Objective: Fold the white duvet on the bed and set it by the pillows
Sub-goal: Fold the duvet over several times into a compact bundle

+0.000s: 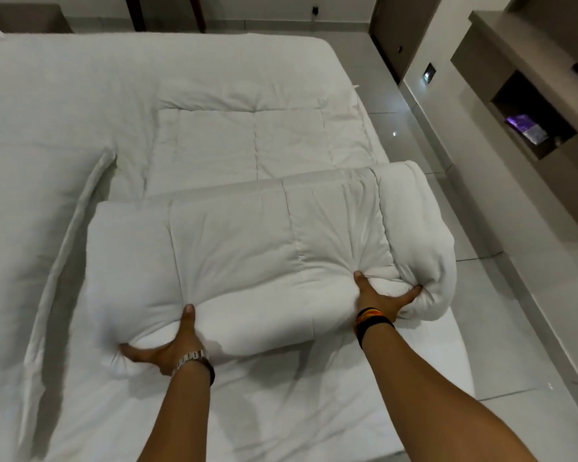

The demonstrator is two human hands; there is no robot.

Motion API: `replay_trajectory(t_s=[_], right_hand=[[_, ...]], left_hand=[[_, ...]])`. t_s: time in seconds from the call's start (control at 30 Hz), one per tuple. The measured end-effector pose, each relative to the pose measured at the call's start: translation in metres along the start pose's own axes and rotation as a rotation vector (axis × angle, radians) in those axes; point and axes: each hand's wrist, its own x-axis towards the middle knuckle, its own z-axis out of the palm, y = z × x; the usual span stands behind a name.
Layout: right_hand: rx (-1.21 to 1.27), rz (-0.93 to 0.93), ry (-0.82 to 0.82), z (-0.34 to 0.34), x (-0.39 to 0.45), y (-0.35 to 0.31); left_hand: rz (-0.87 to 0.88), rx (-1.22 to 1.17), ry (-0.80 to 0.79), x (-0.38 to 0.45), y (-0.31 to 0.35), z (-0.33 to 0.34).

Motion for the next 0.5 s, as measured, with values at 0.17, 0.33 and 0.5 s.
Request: replay_trajectory(t_s=[0.17,0.33,0.5], right_hand=[[0.043,-0.029,-0.068,-0.049,-0.035,-0.003],[0.023,0.022,-0.091,-0.17,-0.095,0.062],[0.014,0.059,-0.094,-0.312,-0.156,0.151]], left_hand=[[0.014,-0.078,-0.048,-0.032,0.011,-0.048],[-0.027,0.002,-0.03,-0.075,-0.04,-0.173],[-0.01,0.077,-0.014,-0.125,-0.118,-0.321]])
